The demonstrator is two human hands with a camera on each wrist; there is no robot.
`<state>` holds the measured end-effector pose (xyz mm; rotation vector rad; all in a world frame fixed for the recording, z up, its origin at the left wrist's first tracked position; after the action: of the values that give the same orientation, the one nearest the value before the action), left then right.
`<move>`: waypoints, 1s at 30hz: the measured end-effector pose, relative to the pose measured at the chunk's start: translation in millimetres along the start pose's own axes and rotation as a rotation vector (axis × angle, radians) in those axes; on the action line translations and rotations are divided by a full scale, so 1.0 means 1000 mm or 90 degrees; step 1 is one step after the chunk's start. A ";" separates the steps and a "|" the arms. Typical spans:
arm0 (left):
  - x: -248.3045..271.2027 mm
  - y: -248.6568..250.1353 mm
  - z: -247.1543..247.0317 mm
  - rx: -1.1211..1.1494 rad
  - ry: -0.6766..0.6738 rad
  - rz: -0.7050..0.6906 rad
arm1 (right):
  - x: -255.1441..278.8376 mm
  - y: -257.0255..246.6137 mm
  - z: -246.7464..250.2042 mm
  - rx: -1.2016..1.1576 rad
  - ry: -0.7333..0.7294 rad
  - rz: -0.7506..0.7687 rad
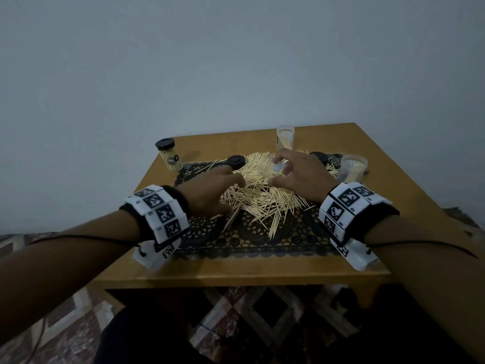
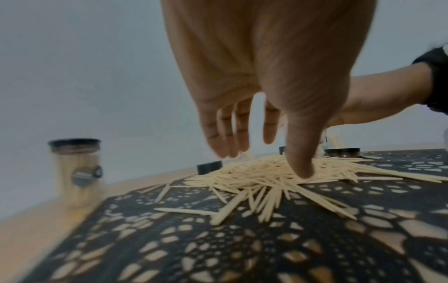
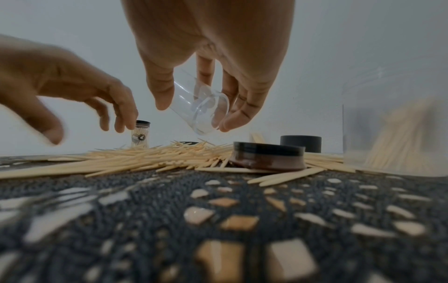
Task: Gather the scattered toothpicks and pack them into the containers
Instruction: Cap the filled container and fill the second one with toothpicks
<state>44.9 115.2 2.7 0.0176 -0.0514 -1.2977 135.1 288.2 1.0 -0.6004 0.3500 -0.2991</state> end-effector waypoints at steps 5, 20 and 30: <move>0.024 -0.029 -0.018 0.000 -0.156 0.178 | 0.000 -0.001 0.000 -0.012 -0.003 -0.004; -0.009 -0.017 -0.022 0.151 0.064 0.164 | -0.001 0.002 -0.001 -0.009 -0.007 -0.009; -0.012 -0.018 -0.024 0.080 -0.110 0.126 | -0.002 0.003 -0.001 0.001 -0.006 -0.006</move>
<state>25.1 121.6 -22.1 0.0079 -0.2761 -1.0945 133.3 290.5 -1.3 -0.6014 0.3382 -0.3057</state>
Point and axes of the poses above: each hand's wrist, its own x-axis away from the middle knuckle, its own z-axis out of the back of the hand, y = z × x, the point moved 5 cm from there along -x, towards the middle knuckle, and after that the axes turned 5 degrees about -z, right-handed, at the moved point
